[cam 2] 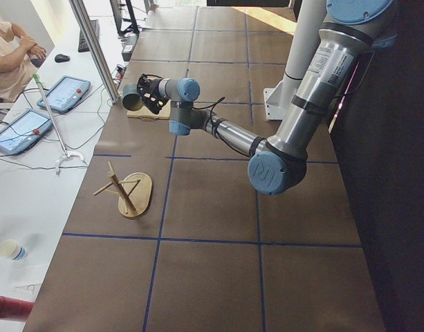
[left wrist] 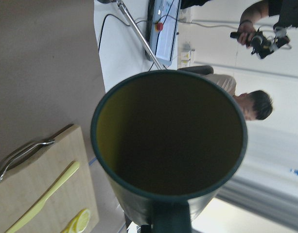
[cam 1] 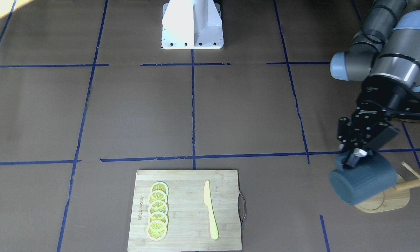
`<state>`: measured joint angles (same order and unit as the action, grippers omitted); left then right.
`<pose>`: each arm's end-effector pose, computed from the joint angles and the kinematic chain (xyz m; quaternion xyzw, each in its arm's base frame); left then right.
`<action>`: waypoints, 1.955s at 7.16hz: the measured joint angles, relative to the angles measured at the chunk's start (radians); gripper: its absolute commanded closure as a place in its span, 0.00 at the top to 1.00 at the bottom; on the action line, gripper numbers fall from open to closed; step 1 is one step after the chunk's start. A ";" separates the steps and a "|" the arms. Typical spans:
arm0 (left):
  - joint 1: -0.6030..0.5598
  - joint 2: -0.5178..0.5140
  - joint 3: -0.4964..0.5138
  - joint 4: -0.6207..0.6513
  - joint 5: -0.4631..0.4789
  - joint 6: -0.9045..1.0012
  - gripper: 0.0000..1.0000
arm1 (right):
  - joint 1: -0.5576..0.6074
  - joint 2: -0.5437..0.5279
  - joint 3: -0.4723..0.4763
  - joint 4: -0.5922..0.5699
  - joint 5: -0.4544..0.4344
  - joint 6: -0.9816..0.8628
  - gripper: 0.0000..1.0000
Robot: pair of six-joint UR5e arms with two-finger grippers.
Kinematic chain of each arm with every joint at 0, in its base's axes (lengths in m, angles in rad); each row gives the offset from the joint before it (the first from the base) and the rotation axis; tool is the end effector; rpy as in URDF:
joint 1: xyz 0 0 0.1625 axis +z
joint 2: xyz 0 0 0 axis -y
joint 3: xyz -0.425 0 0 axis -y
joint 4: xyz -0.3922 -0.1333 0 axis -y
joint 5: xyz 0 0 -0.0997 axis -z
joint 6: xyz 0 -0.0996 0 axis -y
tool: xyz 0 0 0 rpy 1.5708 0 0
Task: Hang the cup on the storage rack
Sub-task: 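Lift the teal mug with the left gripper toward the wooden mug stand, then maneuver the held mug so its handle slides onto the stand's peg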
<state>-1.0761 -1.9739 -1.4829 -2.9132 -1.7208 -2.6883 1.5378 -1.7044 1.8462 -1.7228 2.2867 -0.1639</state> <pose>0.1944 -0.6099 0.3240 -0.0658 0.7338 -0.5744 0.3567 0.0537 -0.4326 0.6044 0.0181 -0.3499 -0.0903 0.9322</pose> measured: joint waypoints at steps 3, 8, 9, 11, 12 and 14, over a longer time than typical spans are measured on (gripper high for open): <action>-0.069 0.048 0.180 -0.322 -0.017 -0.198 0.02 | 0.002 0.002 0.003 0.001 -0.001 -0.001 1.00; -0.115 0.083 0.364 -0.620 -0.022 -0.336 0.03 | 0.002 0.008 0.004 0.002 -0.003 -0.003 1.00; -0.115 0.084 0.400 -0.665 -0.022 -0.338 0.03 | 0.002 0.009 0.003 0.002 -0.003 -0.003 1.00; -0.116 0.075 0.448 -0.711 -0.020 -0.339 0.03 | 0.003 0.010 0.003 0.002 -0.003 -0.003 1.00; -0.116 0.065 0.460 -0.716 -0.019 -0.340 0.03 | 0.003 0.011 0.004 0.002 -0.003 -0.003 1.00; -0.116 0.041 0.471 -0.719 -0.018 -0.339 0.04 | 0.005 0.011 0.008 0.002 -0.003 -0.003 1.00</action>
<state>-1.1917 -1.9324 -1.0123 -3.6320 -1.7383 -3.0271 1.5428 -1.6936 1.8539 -1.7211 2.2841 -0.1669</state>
